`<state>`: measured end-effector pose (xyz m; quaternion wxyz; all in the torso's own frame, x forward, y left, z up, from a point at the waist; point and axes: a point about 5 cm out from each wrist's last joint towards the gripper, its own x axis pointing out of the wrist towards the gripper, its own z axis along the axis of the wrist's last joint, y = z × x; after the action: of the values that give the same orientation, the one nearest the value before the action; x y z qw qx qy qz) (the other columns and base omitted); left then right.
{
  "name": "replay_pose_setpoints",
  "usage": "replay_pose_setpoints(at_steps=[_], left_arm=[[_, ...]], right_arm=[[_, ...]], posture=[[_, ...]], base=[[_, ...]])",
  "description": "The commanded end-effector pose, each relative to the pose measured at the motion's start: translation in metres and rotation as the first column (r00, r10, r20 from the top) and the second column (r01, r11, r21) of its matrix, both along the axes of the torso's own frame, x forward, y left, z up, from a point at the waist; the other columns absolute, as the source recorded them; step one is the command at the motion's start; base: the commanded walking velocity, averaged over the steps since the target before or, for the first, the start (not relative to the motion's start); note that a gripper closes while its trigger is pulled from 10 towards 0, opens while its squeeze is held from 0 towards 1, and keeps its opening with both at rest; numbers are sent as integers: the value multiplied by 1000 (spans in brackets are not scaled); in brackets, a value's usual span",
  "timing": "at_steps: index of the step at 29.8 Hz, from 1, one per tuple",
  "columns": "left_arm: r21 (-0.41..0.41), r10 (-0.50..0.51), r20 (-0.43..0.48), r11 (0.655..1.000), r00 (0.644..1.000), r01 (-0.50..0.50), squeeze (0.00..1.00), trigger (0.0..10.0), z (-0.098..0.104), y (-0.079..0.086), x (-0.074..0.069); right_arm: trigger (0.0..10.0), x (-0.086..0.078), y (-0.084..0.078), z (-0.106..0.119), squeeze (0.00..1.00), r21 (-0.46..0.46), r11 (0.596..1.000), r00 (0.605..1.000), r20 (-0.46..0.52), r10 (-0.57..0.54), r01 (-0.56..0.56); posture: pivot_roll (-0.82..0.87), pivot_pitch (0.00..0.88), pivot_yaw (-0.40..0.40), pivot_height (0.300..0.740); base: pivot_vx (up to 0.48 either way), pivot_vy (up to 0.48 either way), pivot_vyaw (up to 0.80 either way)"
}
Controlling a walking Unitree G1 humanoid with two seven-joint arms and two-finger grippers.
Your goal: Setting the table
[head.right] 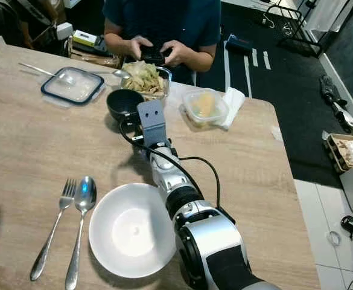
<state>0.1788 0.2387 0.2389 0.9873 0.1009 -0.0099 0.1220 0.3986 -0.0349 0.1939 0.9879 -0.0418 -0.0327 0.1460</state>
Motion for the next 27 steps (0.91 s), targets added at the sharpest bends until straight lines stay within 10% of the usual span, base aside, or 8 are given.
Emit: replay_pose_setpoints(at_steps=[1, 6, 13, 14, 27], left_arm=[[1, 5, -6, 1000, 1000, -5, 0, 10000, 0, 0, -3], [-3, 5, -7, 1000, 1000, -5, 0, 10000, -1, 0, -2], [-14, -4, -10, 1000, 1000, 3, 0, 10000, -3, -2, 1], [-18, -7, -11, 1000, 1000, 6, 0, 10000, -3, -2, 2], [-68, -96, -31, 993, 995, 94, 0, 10000, -14, -13, 22]], right_arm=[[2392, -1, 2, -3, 0, 12, 1000, 1000, -28, -4, 5], [0, -1, 5, -2, 0, 18, 1000, 1000, -23, 6, -6], [0, 3, -7, 4, 0, 29, 1000, 1000, -3, -7, 7], [10000, 4, -10, 6, 0, 35, 999, 1000, 3, -9, 9], [10000, 12, -56, 24, 0, 109, 992, 996, 72, 55, -63]], posture=[[530, 179, -55, 740], [524, 175, -55, 740], [494, 168, -51, 740], [487, 165, -50, 740], [373, 125, -24, 740]], base=[[0, 0, 0], [0, 0, 0], [0, 0, 0], [0, 0, 0], [0, 0, 0]])
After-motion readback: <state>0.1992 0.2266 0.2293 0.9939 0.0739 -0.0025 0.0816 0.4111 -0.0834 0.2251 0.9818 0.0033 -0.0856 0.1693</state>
